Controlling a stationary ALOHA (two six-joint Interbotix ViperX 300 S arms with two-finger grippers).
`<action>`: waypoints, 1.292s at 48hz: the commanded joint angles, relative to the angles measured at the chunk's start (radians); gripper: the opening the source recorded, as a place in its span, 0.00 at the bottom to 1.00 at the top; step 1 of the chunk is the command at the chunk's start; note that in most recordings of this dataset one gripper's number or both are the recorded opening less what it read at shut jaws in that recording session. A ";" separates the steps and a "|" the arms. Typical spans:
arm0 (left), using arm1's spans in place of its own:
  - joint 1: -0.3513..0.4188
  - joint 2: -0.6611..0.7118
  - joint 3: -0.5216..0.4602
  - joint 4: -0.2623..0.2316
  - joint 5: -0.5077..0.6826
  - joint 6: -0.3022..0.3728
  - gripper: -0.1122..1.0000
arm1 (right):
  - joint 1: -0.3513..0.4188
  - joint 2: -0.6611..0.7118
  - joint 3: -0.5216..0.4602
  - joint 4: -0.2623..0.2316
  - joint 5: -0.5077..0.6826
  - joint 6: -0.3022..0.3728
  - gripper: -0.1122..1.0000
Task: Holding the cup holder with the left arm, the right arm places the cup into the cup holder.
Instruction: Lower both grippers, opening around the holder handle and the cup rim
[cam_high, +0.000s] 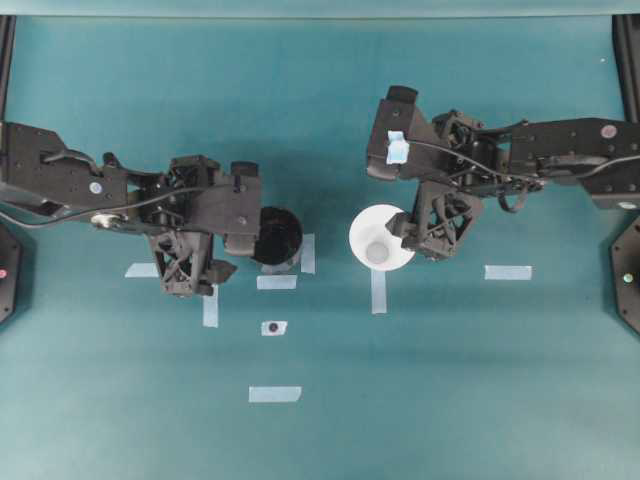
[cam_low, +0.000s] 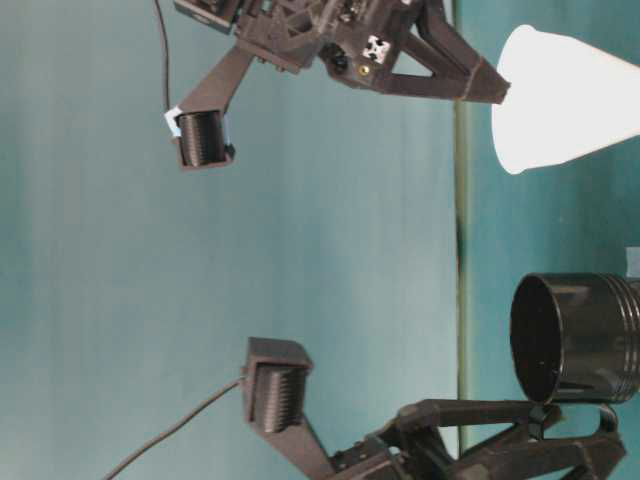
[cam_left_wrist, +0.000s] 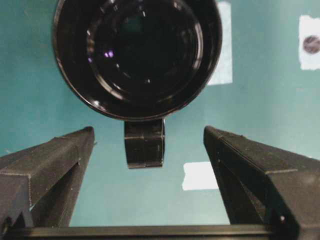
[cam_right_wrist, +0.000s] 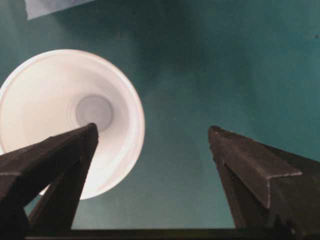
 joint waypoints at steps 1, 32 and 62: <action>0.005 0.002 -0.021 0.003 -0.008 -0.003 0.97 | 0.002 0.000 -0.025 -0.002 -0.015 -0.002 0.98; 0.028 0.043 -0.031 0.003 -0.029 -0.005 0.97 | 0.002 0.058 -0.026 -0.002 -0.031 0.000 0.98; 0.028 0.044 -0.035 0.003 -0.031 -0.005 0.97 | -0.003 0.058 -0.026 -0.002 -0.031 0.003 0.98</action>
